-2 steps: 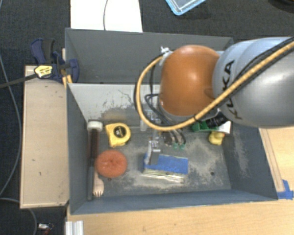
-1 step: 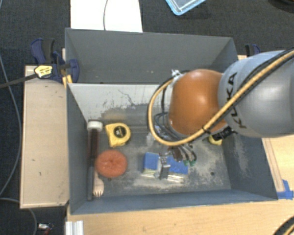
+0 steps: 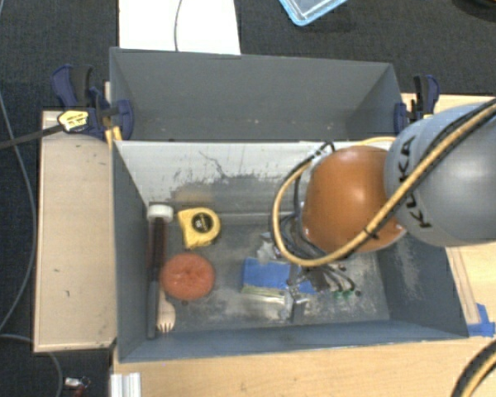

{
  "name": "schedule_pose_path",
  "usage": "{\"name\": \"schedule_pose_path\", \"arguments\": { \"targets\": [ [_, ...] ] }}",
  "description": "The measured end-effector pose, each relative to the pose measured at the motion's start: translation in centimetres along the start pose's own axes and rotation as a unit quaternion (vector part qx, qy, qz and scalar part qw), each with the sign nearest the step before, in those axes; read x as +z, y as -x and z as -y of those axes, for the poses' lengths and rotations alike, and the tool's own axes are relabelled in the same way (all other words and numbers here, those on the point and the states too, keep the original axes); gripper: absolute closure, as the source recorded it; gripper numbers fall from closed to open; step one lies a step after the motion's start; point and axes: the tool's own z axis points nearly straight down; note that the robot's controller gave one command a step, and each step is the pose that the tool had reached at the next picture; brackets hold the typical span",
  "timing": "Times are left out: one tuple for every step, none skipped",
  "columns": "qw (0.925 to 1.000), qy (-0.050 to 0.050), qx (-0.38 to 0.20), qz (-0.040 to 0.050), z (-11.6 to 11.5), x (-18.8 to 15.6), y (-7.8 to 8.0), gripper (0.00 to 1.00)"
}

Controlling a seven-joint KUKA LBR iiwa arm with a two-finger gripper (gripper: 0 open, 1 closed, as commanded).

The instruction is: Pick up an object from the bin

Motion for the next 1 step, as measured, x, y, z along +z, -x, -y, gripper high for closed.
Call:
{"name": "schedule_pose_path", "arguments": {
  "targets": [
    [0.9952, -0.001, 0.098, -0.0029, 3.1, 3.66, 0.29, 0.0]
  ]
}}
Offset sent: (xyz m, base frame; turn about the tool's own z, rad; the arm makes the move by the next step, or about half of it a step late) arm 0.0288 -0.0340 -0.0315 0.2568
